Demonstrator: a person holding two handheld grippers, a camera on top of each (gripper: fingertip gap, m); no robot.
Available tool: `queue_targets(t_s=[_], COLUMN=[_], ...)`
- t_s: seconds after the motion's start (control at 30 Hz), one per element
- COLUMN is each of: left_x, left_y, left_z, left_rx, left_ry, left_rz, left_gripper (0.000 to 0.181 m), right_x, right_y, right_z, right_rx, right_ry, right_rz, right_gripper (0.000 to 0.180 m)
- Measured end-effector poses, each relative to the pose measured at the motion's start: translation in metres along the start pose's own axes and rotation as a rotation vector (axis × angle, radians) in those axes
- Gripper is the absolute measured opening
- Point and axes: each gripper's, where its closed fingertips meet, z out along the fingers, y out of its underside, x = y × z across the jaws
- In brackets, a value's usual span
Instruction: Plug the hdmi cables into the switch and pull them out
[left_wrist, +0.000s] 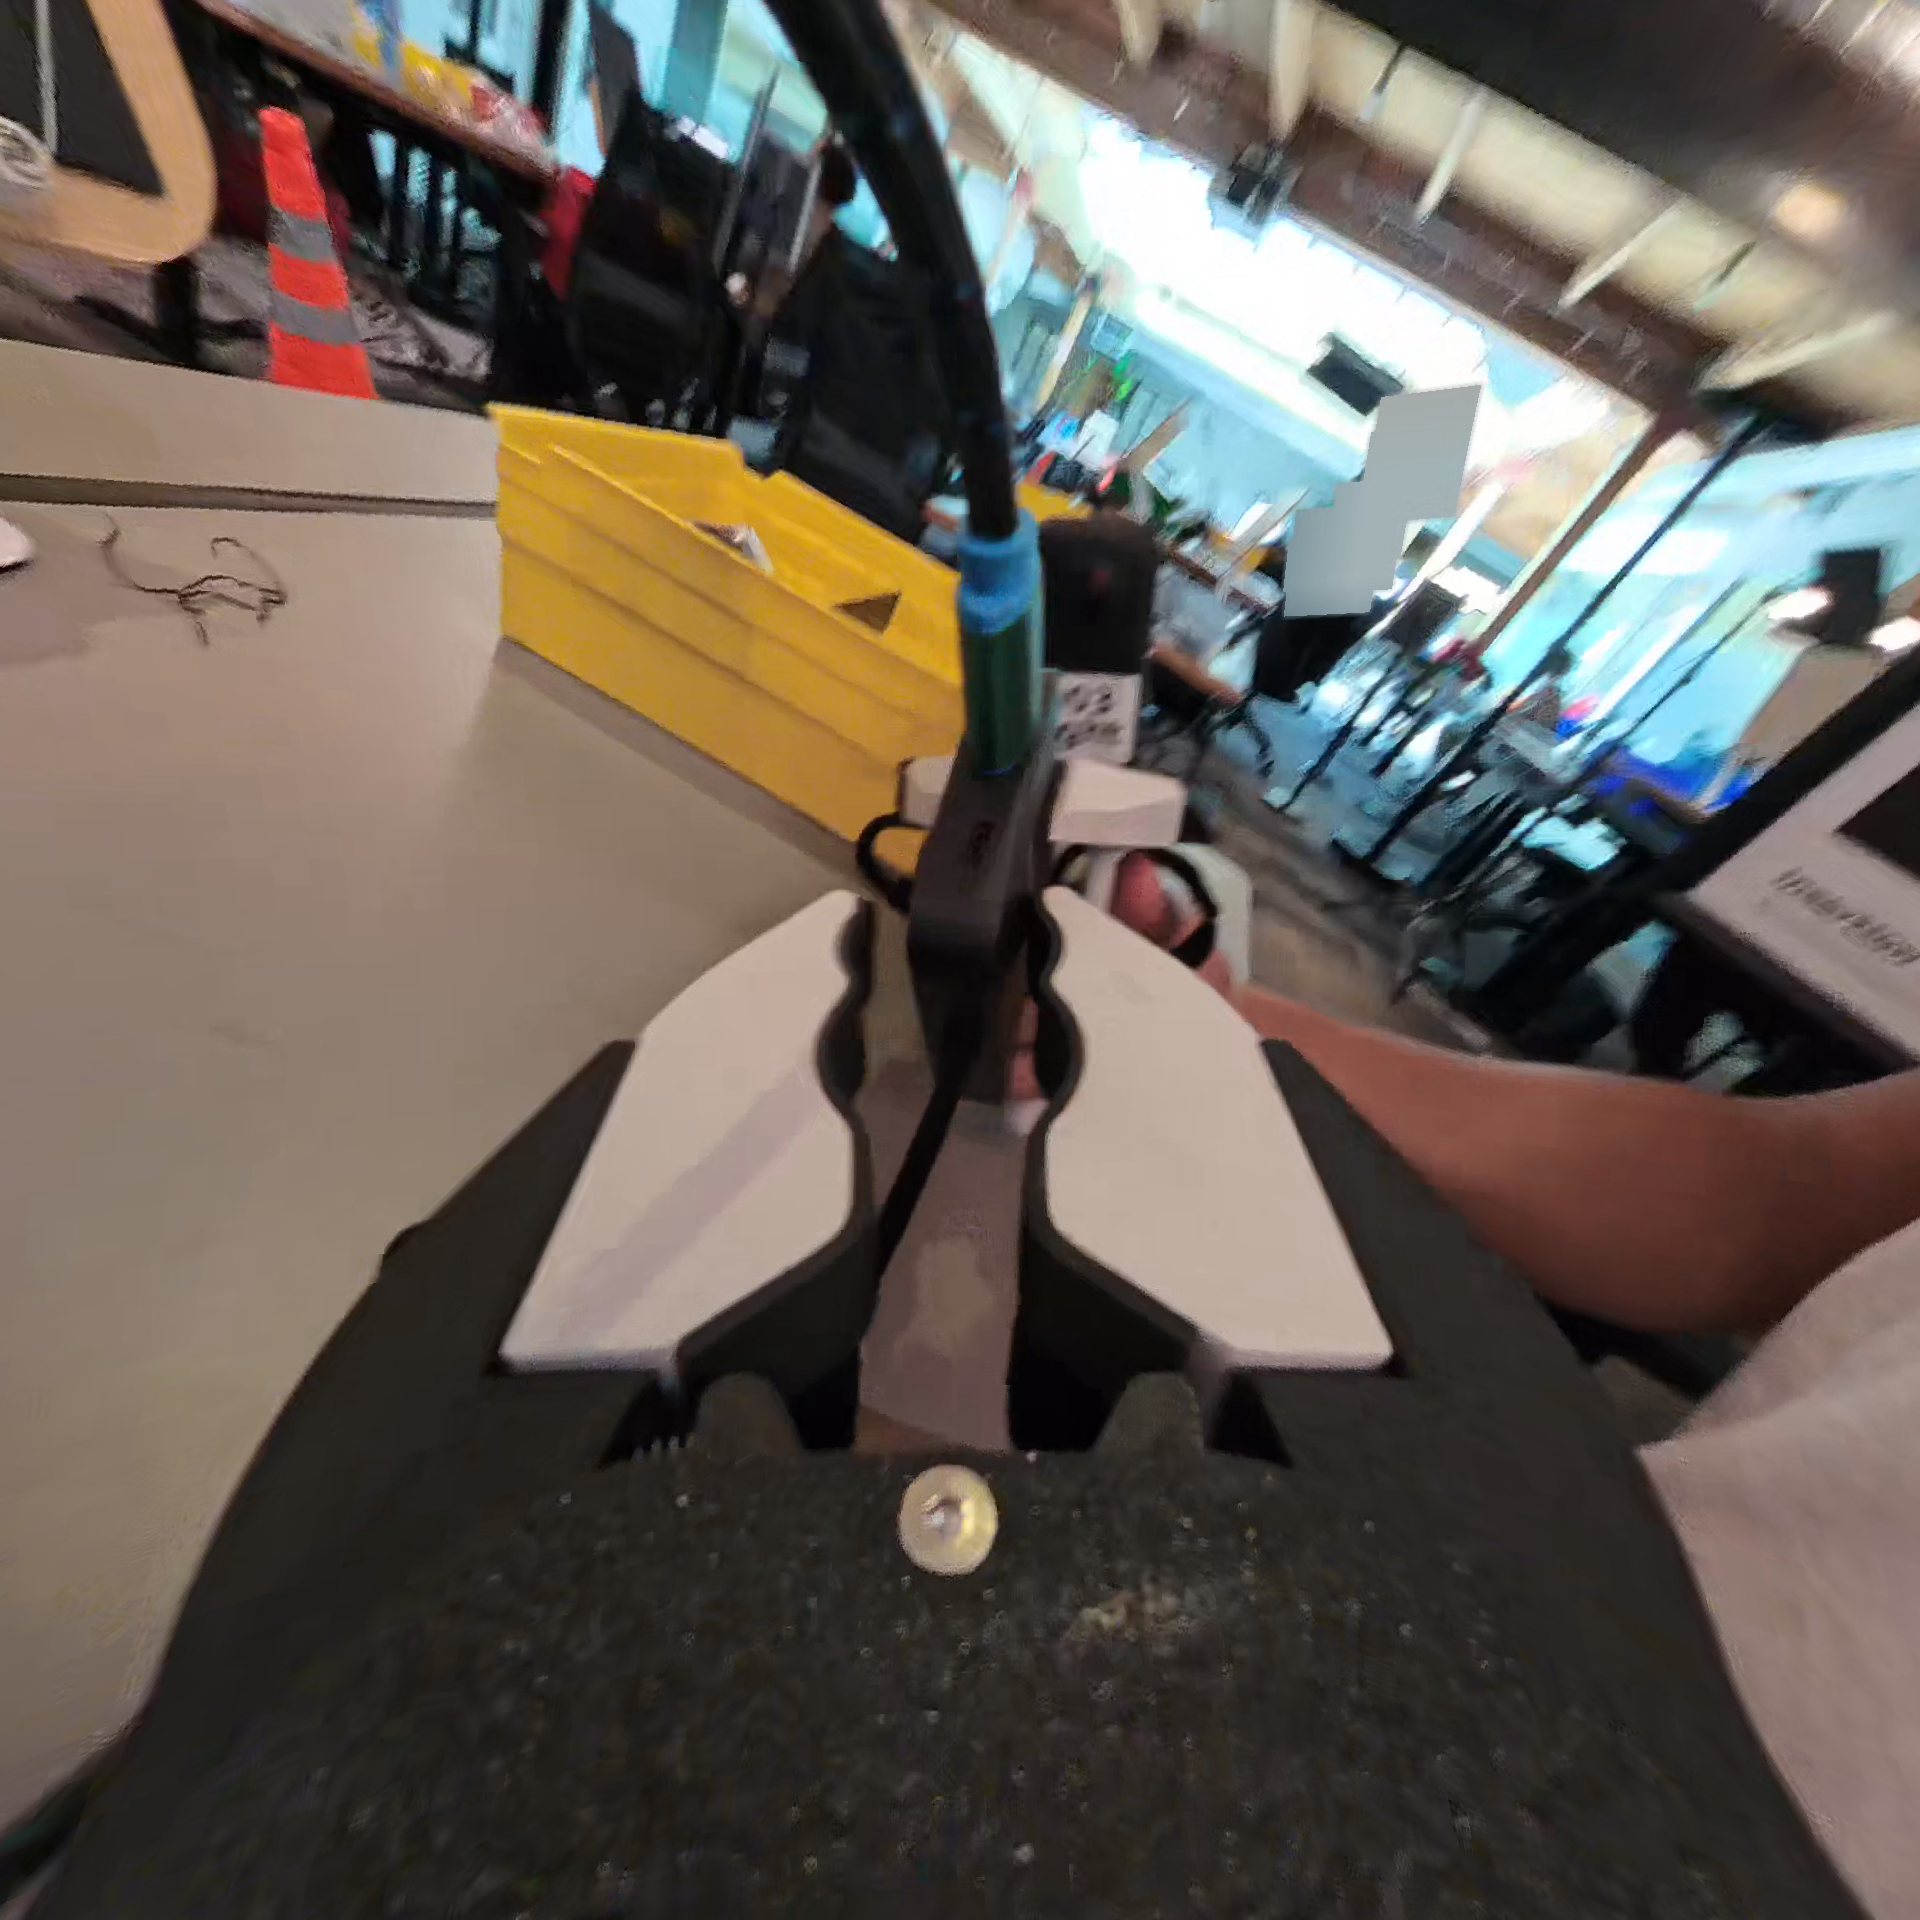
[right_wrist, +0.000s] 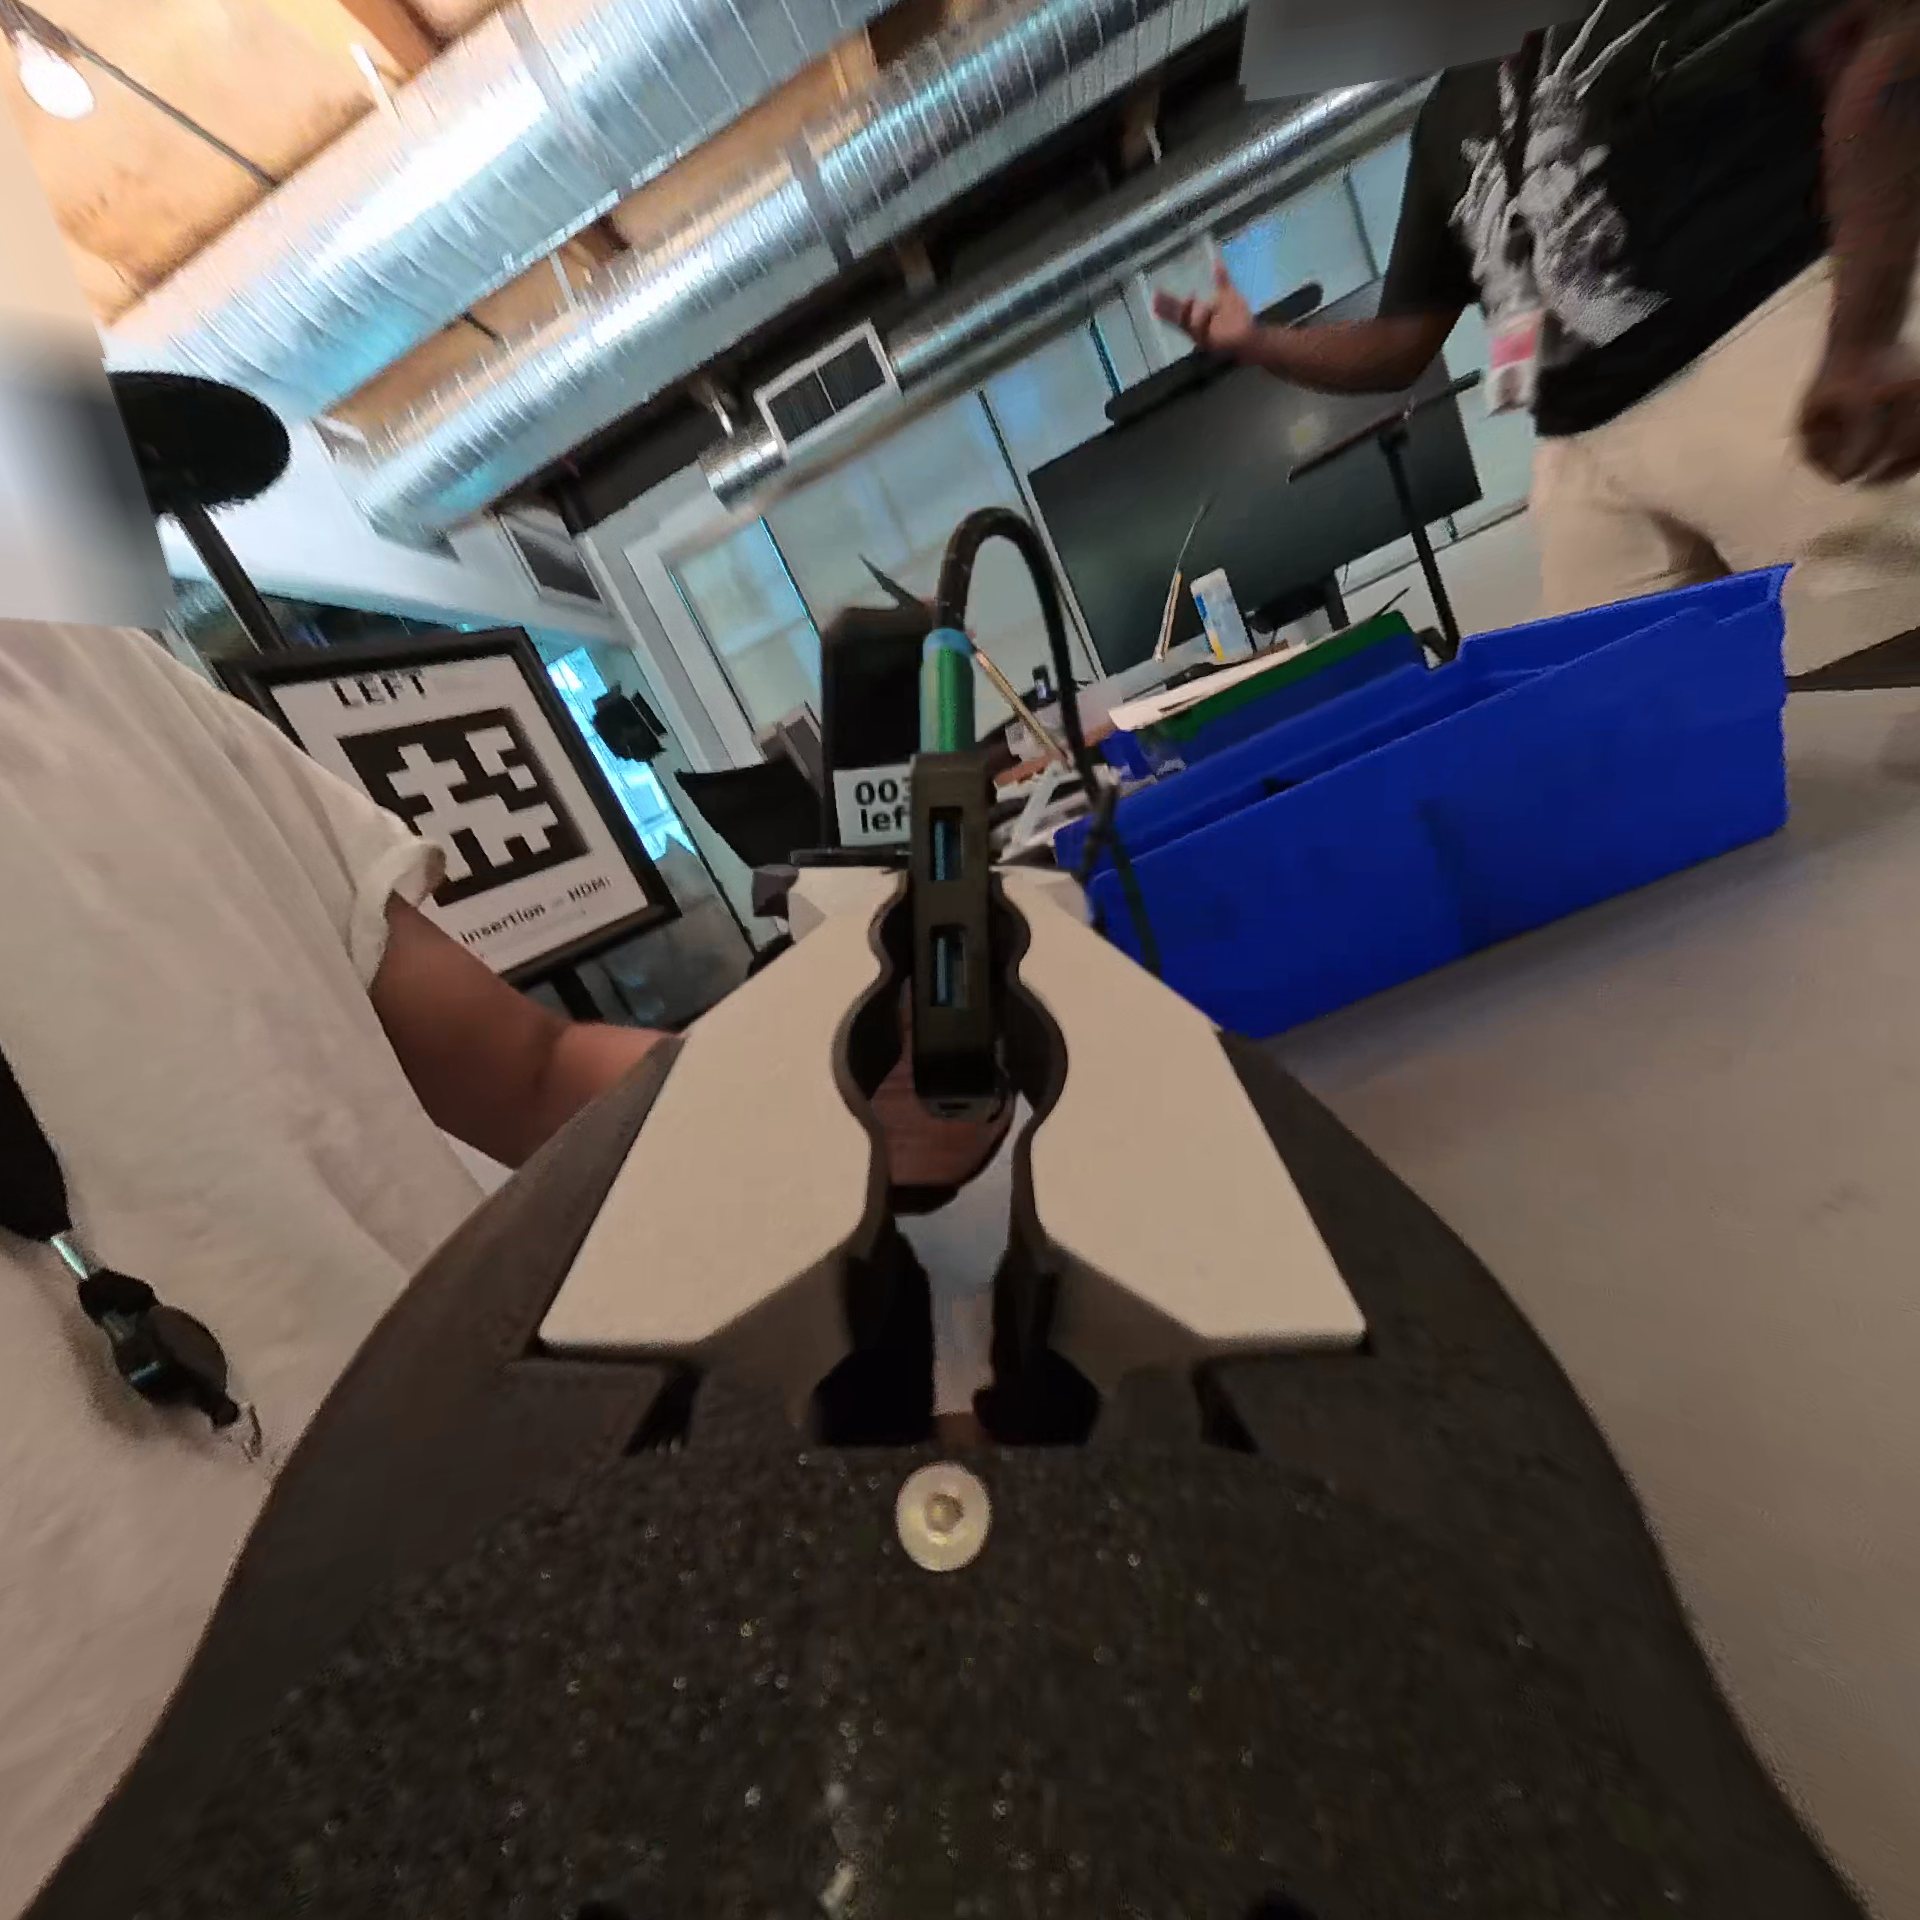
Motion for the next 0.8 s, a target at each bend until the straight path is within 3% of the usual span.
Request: queue_targets(t_s=[0.03, 0.2, 0.3, 0.47, 0.57, 0.8], left_x=[0.002, -0.004, -0.026, -0.071, -0.073, -0.073], left_y=[-0.002, 0.001, 0.0, 0.001, 0.008, 0.019], left_z=[0.0, -0.001, -0.009, -0.028, -0.023, -0.018], left_rx=[0.019, 0.007, -0.123, -0.414, -0.448, -0.467], left_ry=[0.01, -0.039, -0.223, -0.627, -0.69, -0.702], left_rz=[-0.013, 0.084, 0.32, 0.791, 0.836, 0.836], left_gripper=[0.017, 0.014, 0.014, 0.013, 0.013, 0.013], right_x=[0.002, 0.008, 0.028, 0.048, 0.055, 0.057], right_y=[0.0, 0.005, 0.007, -0.002, 0.009, 0.015], right_z=[0.0, -0.003, -0.015, -0.019, -0.004, 0.007], right_rx=[0.012, -0.03, -0.128, -0.284, -0.325, -0.238], right_ry=[-0.002, 0.003, 0.194, 0.602, 0.737, 0.785], right_rz=[0.011, 0.042, -0.029, -0.342, -0.416, -0.389], right_gripper=[0.012, 0.016, 0.026, 0.046, 0.046, 0.032])
